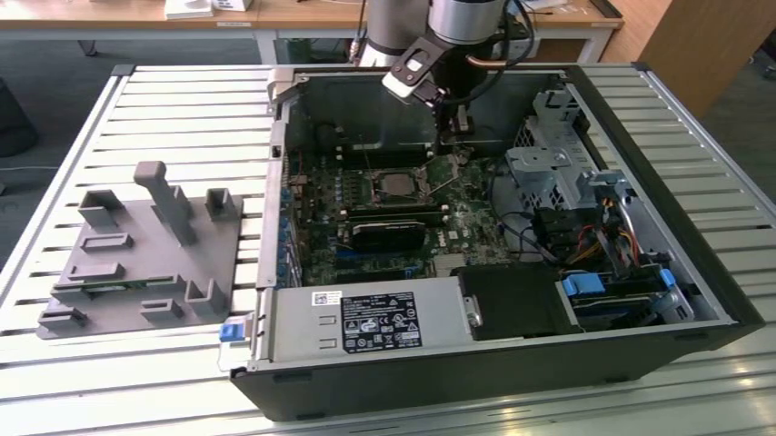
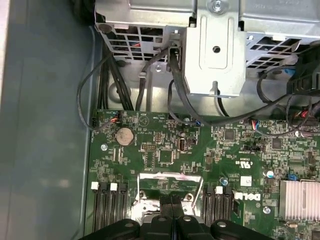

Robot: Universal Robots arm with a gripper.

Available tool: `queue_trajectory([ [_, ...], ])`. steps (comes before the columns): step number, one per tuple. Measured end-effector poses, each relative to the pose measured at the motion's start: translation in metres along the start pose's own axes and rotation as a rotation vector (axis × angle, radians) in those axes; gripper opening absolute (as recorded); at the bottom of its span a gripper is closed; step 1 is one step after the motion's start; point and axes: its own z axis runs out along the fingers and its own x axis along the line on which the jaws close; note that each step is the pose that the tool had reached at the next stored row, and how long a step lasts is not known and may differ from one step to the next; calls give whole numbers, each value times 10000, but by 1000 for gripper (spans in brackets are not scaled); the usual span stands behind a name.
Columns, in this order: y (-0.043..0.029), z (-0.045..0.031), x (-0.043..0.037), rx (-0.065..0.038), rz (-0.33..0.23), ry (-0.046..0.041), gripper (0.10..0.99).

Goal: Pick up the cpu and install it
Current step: 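Close the cpu cover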

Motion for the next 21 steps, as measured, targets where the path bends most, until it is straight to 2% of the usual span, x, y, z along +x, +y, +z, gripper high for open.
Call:
queue_trajectory([
  [7, 140, 58, 96, 0, 0, -3, 106],
  [10, 178, 70, 94, 1, 0, -5, 106],
  [17, 181, 94, 44, 0, 62, -2, 106],
  [21, 234, 109, 42, 2, 127, -8, 106],
])
